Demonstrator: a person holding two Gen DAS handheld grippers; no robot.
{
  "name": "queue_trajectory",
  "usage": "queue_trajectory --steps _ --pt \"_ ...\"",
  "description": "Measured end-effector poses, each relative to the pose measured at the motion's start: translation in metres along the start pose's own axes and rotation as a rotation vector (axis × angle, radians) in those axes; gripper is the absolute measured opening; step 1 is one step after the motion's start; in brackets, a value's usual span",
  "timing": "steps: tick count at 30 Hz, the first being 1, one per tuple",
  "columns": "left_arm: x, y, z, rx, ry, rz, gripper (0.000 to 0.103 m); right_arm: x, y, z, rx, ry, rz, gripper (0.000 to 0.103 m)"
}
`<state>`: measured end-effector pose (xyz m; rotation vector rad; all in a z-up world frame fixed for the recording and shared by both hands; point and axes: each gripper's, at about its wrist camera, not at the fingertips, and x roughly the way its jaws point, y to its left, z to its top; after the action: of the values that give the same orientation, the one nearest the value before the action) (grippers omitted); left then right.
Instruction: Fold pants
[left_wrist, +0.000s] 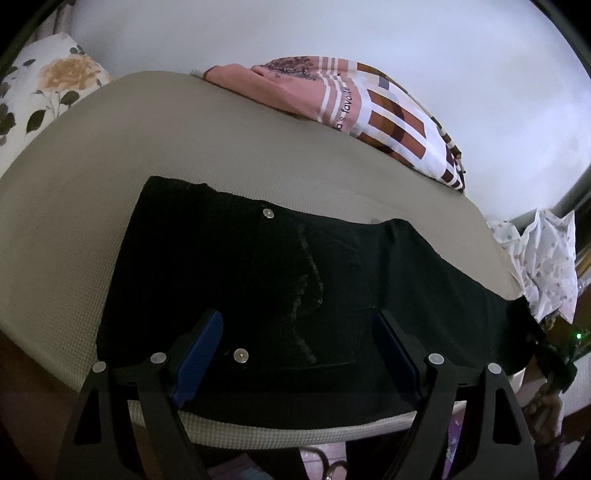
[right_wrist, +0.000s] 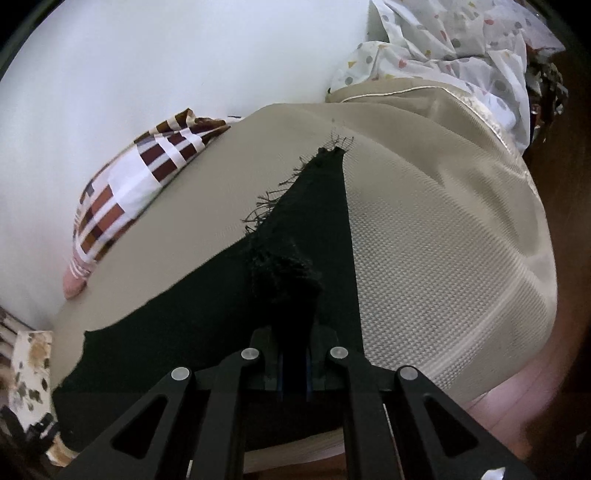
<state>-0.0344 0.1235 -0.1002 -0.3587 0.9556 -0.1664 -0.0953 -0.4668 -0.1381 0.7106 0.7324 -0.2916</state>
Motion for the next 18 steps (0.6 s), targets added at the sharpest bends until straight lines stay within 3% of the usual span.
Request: queue_trajectory --steps 7,18 --pt "0.000 0.001 -0.001 -0.002 0.005 -0.004 0.083 -0.010 0.025 -0.001 -0.009 -0.001 0.076 0.007" --pt "-0.003 0.004 -0.004 -0.017 0.006 -0.014 0.083 0.008 0.122 -0.030 -0.148 0.104 0.230 0.007"
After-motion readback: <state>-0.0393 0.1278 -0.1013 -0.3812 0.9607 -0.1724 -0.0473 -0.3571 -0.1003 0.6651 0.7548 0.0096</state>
